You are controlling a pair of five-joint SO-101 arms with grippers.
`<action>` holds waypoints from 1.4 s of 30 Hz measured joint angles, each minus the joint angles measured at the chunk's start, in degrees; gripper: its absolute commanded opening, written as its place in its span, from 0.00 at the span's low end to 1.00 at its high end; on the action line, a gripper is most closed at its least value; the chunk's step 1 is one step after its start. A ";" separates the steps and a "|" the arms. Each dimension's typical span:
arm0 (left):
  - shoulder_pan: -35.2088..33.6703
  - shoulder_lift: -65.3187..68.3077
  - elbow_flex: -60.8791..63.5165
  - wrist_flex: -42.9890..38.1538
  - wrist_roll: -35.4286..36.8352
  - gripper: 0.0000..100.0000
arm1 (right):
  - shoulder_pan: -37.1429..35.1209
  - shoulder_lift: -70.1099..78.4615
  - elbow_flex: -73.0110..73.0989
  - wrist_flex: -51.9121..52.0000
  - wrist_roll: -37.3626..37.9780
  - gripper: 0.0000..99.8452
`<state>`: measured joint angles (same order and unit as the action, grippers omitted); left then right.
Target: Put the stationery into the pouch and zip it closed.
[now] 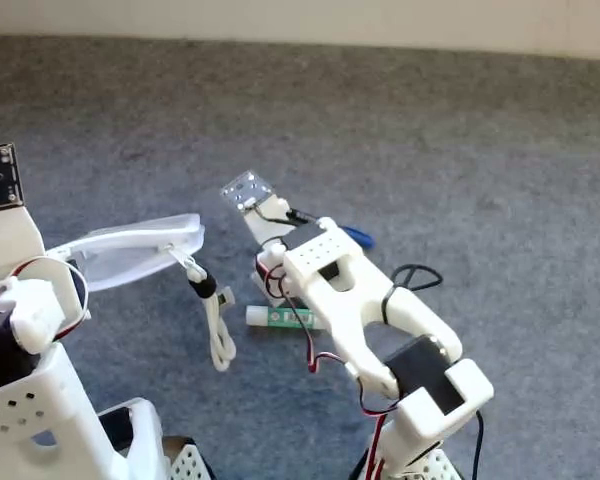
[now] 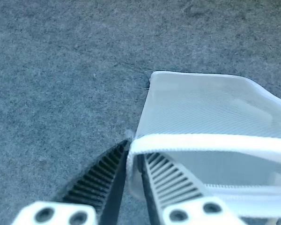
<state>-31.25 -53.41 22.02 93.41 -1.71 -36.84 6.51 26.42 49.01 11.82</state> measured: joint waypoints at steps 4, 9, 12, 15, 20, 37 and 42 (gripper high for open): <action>0.00 0.00 0.00 0.00 0.00 0.00 | 0.09 -0.18 -0.09 0.00 0.00 0.08; 0.00 0.00 0.00 0.00 0.00 0.00 | 0.00 0.44 0.09 0.18 -0.09 0.01; -0.09 0.00 0.00 0.00 0.00 0.00 | -0.09 0.53 0.09 0.09 -0.09 0.01; -0.09 0.00 0.00 0.00 0.00 0.00 | 0.00 -1.76 0.18 0.70 0.18 0.01; -0.09 0.00 0.00 0.00 0.00 0.00 | 0.00 -7.47 3.16 0.79 0.18 0.01; -0.09 0.00 0.00 0.00 0.00 0.00 | 0.00 -35.43 13.36 1.85 0.18 0.01; -0.09 0.00 0.00 0.00 0.00 0.00 | 0.00 -45.54 17.23 1.85 -4.04 0.01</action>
<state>-31.34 -53.41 22.02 93.41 -1.71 -36.84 -39.03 43.65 50.86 7.78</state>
